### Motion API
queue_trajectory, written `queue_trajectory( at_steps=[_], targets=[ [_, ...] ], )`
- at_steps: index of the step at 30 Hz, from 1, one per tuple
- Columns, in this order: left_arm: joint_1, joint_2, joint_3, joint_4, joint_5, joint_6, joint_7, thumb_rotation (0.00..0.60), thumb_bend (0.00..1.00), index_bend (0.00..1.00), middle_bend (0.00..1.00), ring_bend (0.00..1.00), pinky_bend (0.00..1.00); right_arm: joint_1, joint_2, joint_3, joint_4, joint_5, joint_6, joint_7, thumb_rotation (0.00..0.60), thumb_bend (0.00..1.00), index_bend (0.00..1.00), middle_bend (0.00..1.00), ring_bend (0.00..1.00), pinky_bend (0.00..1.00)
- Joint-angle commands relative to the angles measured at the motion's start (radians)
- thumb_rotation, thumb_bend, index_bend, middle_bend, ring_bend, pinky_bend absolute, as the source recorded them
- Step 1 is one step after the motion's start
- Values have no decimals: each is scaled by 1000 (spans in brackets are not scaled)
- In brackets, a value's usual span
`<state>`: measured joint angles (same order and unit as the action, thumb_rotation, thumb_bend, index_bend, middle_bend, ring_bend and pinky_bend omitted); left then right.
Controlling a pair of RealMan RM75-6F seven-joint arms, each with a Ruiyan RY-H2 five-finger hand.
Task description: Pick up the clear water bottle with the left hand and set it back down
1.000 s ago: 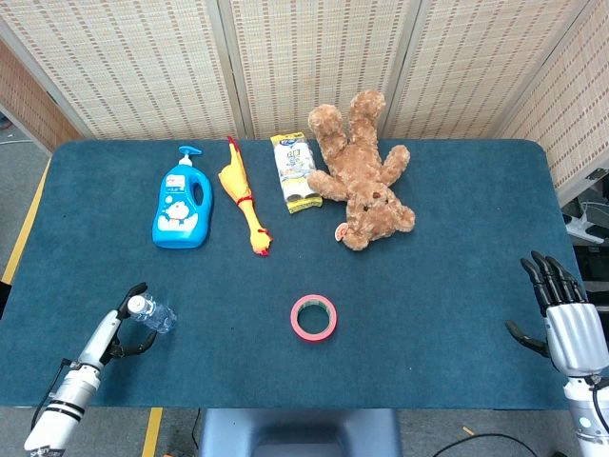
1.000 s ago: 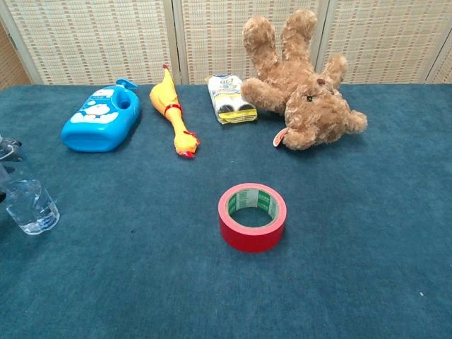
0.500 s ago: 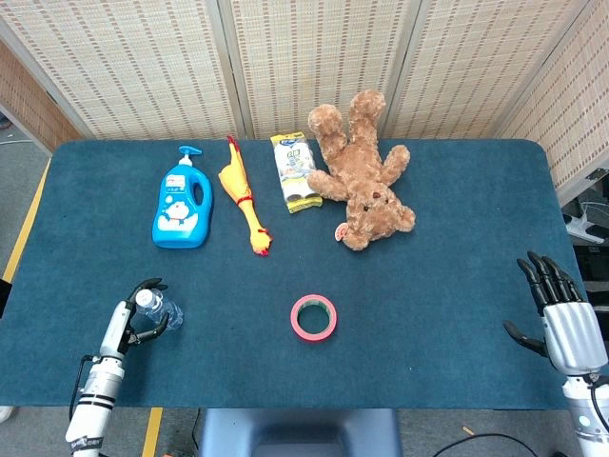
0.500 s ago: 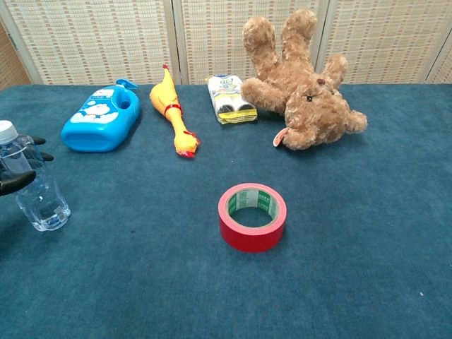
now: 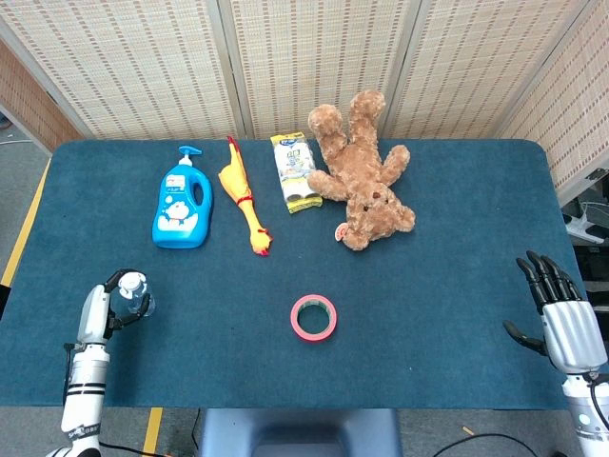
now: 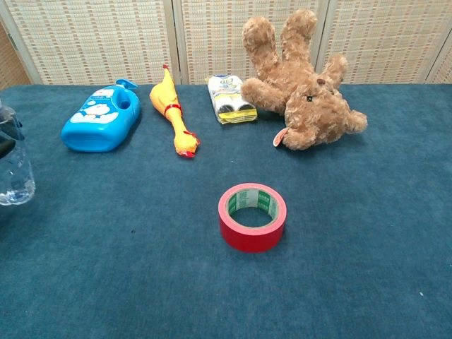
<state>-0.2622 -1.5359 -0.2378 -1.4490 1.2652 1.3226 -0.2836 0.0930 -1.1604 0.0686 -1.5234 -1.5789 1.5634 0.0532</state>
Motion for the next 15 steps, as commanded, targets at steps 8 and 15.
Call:
queue_trajectory(
  at_steps=[8, 15],
  targets=[
    [-30, -11, -65, -48, 23, 63, -101, 600, 464, 638, 657, 536, 404, 4, 4, -2, -8, 5, -18, -11, 600, 102, 0, 0, 0, 161],
    [3, 52, -94, -165, 19, -65, -705, 600, 481, 645, 658, 537, 411, 4, 8, -1, -10, 6, -20, -4, 600, 102, 0, 0, 0, 162]
  ],
)
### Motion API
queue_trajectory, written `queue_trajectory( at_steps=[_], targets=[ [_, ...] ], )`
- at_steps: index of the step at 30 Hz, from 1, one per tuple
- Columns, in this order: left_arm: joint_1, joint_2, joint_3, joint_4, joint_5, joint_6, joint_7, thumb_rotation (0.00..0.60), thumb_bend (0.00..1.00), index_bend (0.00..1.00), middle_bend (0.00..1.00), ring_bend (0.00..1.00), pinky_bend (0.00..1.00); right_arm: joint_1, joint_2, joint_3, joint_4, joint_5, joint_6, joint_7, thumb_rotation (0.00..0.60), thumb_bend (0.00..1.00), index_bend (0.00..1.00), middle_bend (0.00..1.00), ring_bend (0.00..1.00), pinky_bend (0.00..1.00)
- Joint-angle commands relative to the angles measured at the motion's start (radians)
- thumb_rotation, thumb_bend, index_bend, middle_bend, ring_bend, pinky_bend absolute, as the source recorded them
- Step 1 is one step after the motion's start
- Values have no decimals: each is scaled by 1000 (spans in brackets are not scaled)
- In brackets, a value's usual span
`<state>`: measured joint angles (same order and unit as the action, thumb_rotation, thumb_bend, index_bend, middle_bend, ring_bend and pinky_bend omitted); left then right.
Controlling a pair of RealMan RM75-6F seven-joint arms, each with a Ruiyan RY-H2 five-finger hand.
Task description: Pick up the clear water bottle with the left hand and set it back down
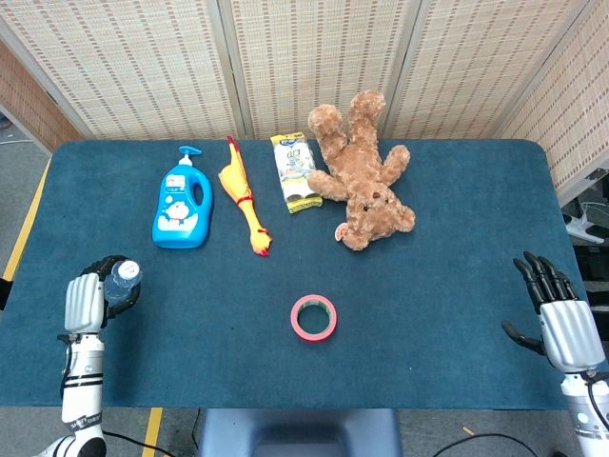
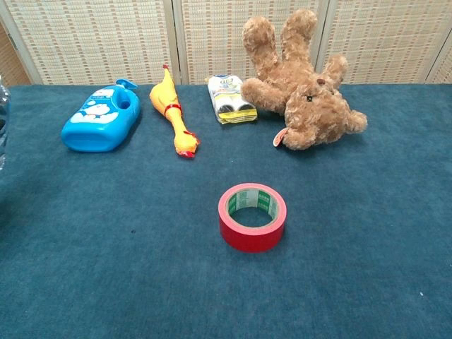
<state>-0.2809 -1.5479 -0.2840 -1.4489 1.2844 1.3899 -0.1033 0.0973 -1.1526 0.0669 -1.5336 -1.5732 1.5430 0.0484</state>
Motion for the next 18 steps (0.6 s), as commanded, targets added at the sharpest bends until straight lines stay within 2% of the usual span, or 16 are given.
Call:
queue_trajectory(
  at_steps=[1, 4, 7, 10, 13, 15, 17, 18],
  targets=[
    [22, 70, -44, -164, 2, -143, -906, 600, 481, 645, 658, 537, 411, 0, 0, 1, 0, 1, 1, 1, 600, 102, 0, 0, 0, 162],
    [18, 70, -35, -142, -1, -154, -890, 600, 500, 645, 658, 537, 411, 0, 0, 1, 0, 1, 0, 1, 600, 102, 0, 0, 0, 163],
    [8, 42, -21, -81, -13, -127, -730, 600, 526, 645, 659, 537, 411, 0, 1, 1, -1, 1, -1, 0, 600, 102, 0, 0, 0, 163],
    [-4, -6, -6, 9, -36, -76, -478, 600, 525, 645, 658, 537, 411, 0, 1, 0, -2, 1, -2, -2, 600, 102, 0, 0, 0, 163],
    [-19, -66, 14, 149, -15, 10, -214, 600, 525, 645, 658, 537, 412, 0, 2, 1, -2, 3, -4, -3, 600, 102, 0, 0, 0, 164],
    [-31, -111, 34, 282, 26, 86, -19, 600, 525, 649, 657, 537, 412, 0, 2, 2, -4, 5, -6, -4, 600, 101, 0, 0, 0, 164],
    [-44, -148, 52, 397, 68, 146, 125, 600, 525, 651, 657, 537, 414, 1, 2, 2, -5, 7, -9, -6, 600, 102, 0, 0, 0, 164],
    [-46, -159, 57, 425, 80, 161, 147, 600, 525, 651, 658, 537, 416, 1, 2, 2, -5, 7, -10, -7, 600, 102, 0, 0, 0, 164]
  ],
)
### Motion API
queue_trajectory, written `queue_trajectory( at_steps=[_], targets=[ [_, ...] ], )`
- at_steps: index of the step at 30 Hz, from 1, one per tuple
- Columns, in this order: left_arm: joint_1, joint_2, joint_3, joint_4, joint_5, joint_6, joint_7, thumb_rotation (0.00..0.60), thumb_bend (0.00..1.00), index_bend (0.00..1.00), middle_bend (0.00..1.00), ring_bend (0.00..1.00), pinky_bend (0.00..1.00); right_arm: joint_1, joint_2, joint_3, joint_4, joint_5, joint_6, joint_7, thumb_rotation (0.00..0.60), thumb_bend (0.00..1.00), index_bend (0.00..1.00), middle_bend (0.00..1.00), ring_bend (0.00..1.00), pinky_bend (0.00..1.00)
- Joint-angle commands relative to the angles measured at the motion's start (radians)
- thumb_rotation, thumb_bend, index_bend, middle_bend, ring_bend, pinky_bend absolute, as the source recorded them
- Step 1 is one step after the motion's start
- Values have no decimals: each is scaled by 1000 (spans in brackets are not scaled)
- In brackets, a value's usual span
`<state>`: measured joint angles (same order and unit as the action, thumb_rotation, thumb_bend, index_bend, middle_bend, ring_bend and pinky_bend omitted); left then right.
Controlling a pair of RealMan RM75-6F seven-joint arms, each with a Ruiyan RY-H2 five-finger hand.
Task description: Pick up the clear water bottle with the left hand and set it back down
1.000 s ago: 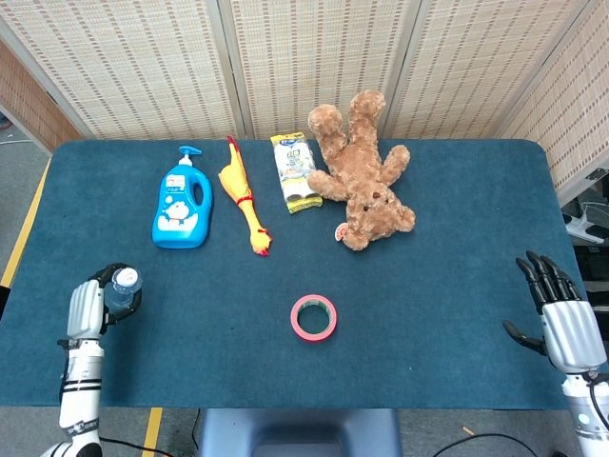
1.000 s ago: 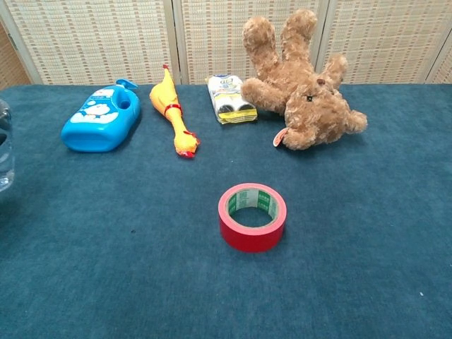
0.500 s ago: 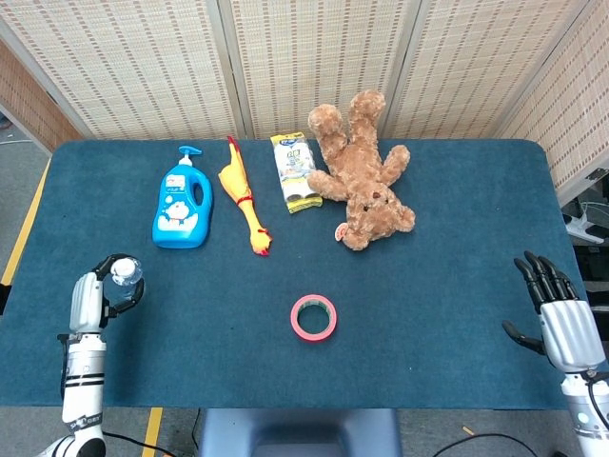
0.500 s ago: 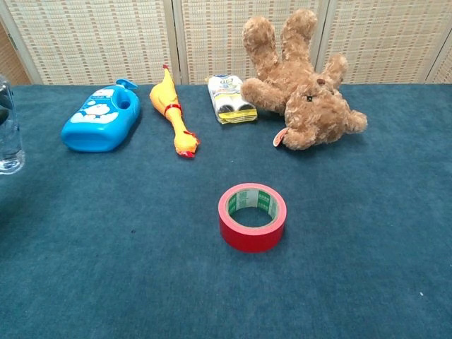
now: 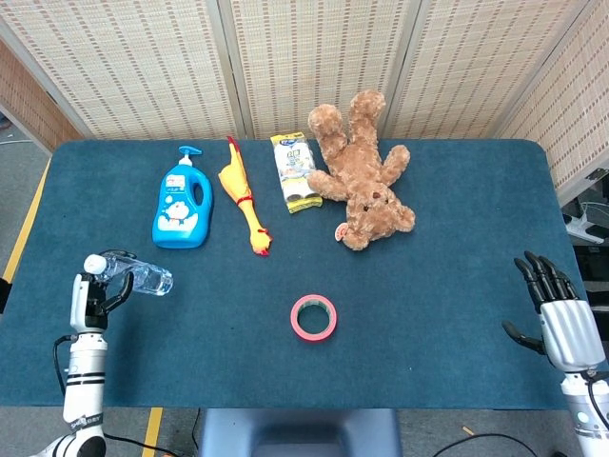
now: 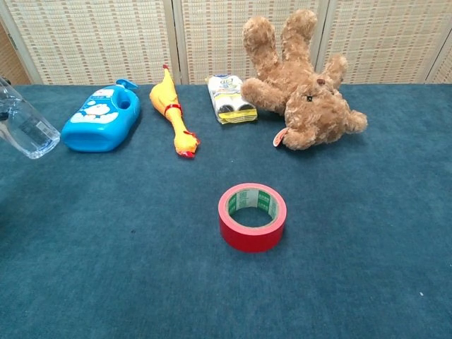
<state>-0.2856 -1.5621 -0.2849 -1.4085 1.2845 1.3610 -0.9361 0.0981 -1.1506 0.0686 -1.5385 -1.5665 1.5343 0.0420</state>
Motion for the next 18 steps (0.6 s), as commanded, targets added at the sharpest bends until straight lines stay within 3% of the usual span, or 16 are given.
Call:
queue_trajectory(
  at_steps=[1, 6, 18],
  targets=[
    [-42, -153, 59, 396, 86, 197, 978, 600, 525, 654, 659, 537, 418, 1, 0, 0, -1, 1, -2, -2, 600, 102, 0, 0, 0, 164],
    [-38, -148, 54, 345, 81, 174, 869, 600, 525, 666, 661, 537, 421, 2, 0, -2, -2, 0, -7, -7, 600, 102, 0, 0, 0, 164],
    [16, 44, 6, -132, 0, -86, 75, 600, 524, 669, 660, 537, 422, 4, 3, -3, -5, 2, -14, -7, 600, 102, 0, 0, 0, 164]
  ],
)
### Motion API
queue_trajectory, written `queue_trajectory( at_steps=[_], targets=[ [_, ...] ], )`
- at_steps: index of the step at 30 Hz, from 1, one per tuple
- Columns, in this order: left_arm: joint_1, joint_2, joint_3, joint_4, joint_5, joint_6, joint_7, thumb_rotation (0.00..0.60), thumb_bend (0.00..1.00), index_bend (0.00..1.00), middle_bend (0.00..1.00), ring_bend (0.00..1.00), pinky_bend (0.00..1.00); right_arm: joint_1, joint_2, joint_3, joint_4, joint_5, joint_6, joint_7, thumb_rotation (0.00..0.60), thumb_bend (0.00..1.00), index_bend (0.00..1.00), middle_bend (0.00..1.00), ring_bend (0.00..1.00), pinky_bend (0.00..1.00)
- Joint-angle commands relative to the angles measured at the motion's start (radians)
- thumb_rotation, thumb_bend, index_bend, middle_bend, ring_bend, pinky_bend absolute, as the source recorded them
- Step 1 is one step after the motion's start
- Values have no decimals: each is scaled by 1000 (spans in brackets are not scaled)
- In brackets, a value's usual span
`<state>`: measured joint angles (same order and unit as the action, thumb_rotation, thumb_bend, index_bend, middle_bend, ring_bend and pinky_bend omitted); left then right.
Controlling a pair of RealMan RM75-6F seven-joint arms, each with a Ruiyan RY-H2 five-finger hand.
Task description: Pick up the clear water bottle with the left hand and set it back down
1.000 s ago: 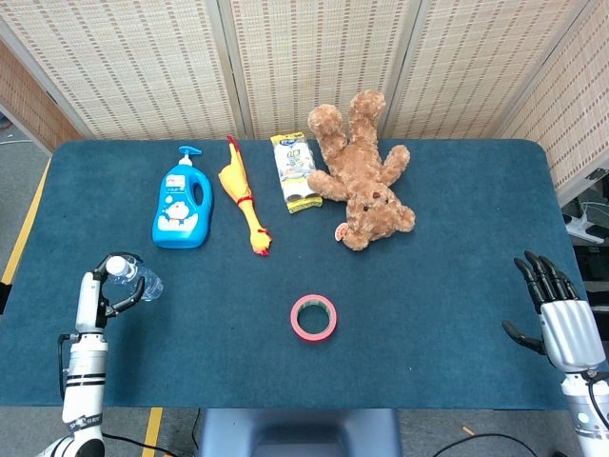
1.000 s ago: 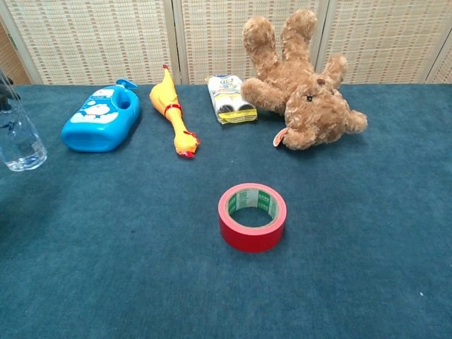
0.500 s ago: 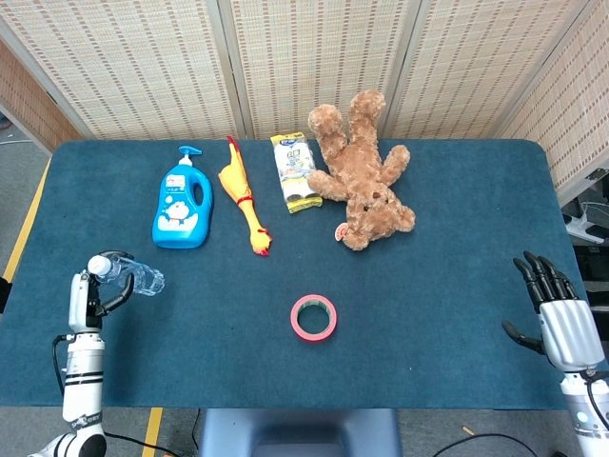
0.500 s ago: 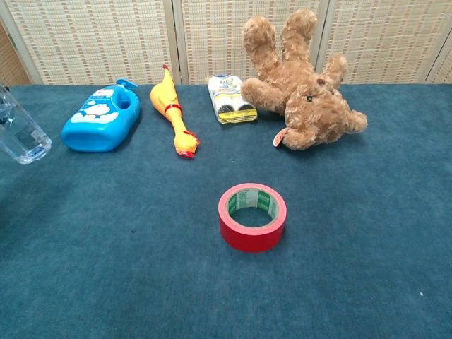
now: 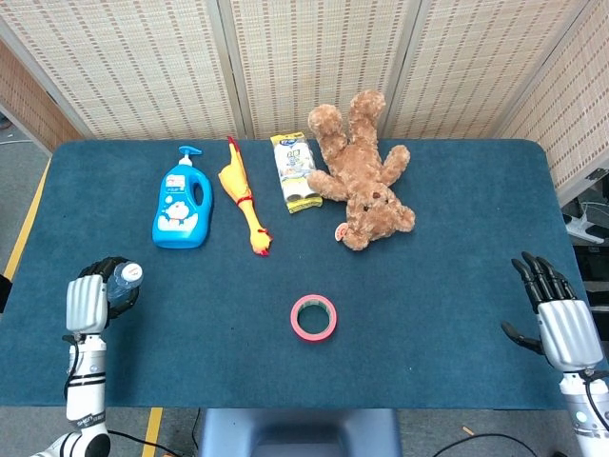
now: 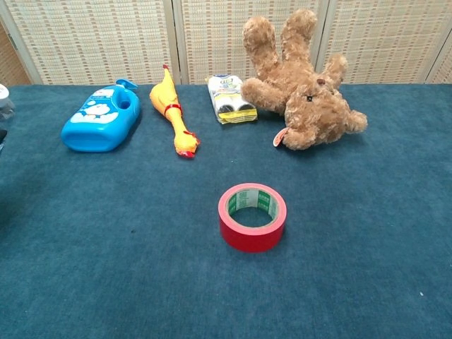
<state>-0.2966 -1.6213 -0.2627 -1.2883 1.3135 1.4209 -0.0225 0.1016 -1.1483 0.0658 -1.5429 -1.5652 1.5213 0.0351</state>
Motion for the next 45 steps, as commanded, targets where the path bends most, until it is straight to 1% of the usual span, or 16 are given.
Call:
queue_trajectory(
  at_steps=[1, 2, 4, 7, 12, 14, 19, 21, 23, 29, 30, 32, 35, 38, 41, 45],
  targets=[
    [29, 124, -16, -273, -28, -170, -894, 600, 524, 669, 660, 537, 422, 1, 1, -1, -1, 0, -2, 0, 600, 102, 0, 0, 0, 164],
    [29, 135, -14, -280, -25, -182, -918, 600, 524, 669, 660, 537, 422, 1, 1, -1, -1, 0, -3, 0, 600, 101, 0, 0, 0, 165],
    [29, 144, -10, -277, -20, -188, -918, 600, 524, 669, 659, 537, 421, 1, 2, -1, -1, 0, -3, 0, 600, 102, 0, 0, 0, 165],
    [29, 126, -7, -252, -32, -165, -828, 600, 524, 669, 659, 537, 414, 1, 2, -1, -2, 1, -5, -1, 600, 102, 0, 0, 0, 165],
    [22, 80, 3, -192, -70, -131, -605, 600, 524, 669, 658, 537, 404, 3, 4, -4, -6, 3, -14, -7, 600, 102, 0, 0, 0, 165],
    [17, 53, 10, -144, -82, -104, -475, 600, 524, 669, 658, 537, 403, 4, 5, -5, -7, 2, -17, -9, 600, 102, 0, 0, 0, 165],
    [9, -16, 17, -29, -95, -26, -206, 600, 525, 669, 659, 538, 403, 5, 7, -6, -10, 6, -23, -13, 600, 102, 0, 0, 0, 166],
    [6, -42, 22, 14, -94, -4, -130, 600, 525, 669, 660, 538, 403, 5, 7, -5, -12, 8, -24, -14, 600, 102, 0, 0, 0, 166],
    [3, -60, 27, 46, -92, 2, -87, 600, 525, 669, 660, 540, 403, 5, 8, -6, -13, 8, -24, -15, 600, 102, 0, 0, 0, 166],
    [-1, -63, 13, 40, -90, -7, -120, 600, 524, 669, 664, 543, 403, 5, 9, -7, -14, 7, -24, -15, 600, 102, 0, 0, 0, 166],
    [-13, -48, -20, 15, -68, 20, -153, 600, 524, 670, 664, 544, 403, 5, 9, -6, -14, 8, -25, -14, 600, 102, 0, 0, 0, 166],
    [-27, 0, -58, -38, -38, 46, -169, 600, 524, 670, 664, 544, 403, 6, 11, -6, -15, 10, -27, -13, 600, 102, 0, 0, 0, 166],
    [-33, 48, -102, -113, -30, 67, -188, 600, 525, 670, 664, 544, 403, 6, 13, -6, -15, 9, -28, -10, 600, 102, 0, 0, 0, 166],
    [-30, 86, -132, -176, -49, 61, -217, 600, 525, 670, 664, 544, 403, 6, 13, -6, -14, 7, -25, -7, 600, 102, 0, 0, 0, 166],
    [-26, 98, -129, -197, -77, 35, -222, 600, 524, 670, 664, 544, 403, 5, 13, -7, -14, 7, -24, -7, 600, 102, 0, 0, 0, 167],
    [-15, 74, -85, -174, -104, -10, -232, 600, 526, 670, 665, 544, 403, 8, 12, -6, -14, 11, -31, -10, 600, 102, 0, 0, 0, 166]
  ],
)
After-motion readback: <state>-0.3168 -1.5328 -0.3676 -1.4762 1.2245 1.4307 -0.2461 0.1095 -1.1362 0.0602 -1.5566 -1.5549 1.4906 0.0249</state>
